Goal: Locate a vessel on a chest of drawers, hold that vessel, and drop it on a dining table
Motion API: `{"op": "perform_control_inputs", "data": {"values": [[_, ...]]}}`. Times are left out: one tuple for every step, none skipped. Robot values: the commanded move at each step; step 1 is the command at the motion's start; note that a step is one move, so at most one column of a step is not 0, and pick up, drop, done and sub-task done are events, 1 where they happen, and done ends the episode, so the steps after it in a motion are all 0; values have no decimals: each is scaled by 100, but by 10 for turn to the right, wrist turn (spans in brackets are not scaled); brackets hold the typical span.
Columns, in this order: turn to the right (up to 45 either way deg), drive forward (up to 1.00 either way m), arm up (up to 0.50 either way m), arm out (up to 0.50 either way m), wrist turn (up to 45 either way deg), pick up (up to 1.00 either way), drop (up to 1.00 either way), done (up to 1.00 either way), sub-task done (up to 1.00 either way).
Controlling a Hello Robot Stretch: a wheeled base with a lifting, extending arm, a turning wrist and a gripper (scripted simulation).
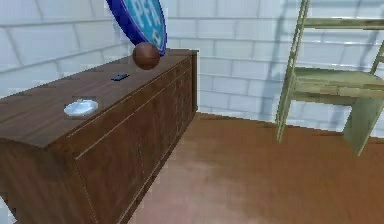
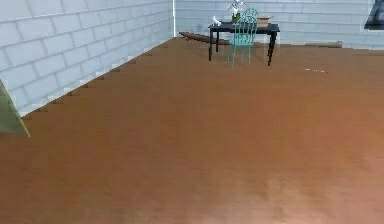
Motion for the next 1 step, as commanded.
{"op": "perform_control_inputs", "data": {"values": [[150, 0, 0, 0, 0, 0, 0, 0, 0]]}}
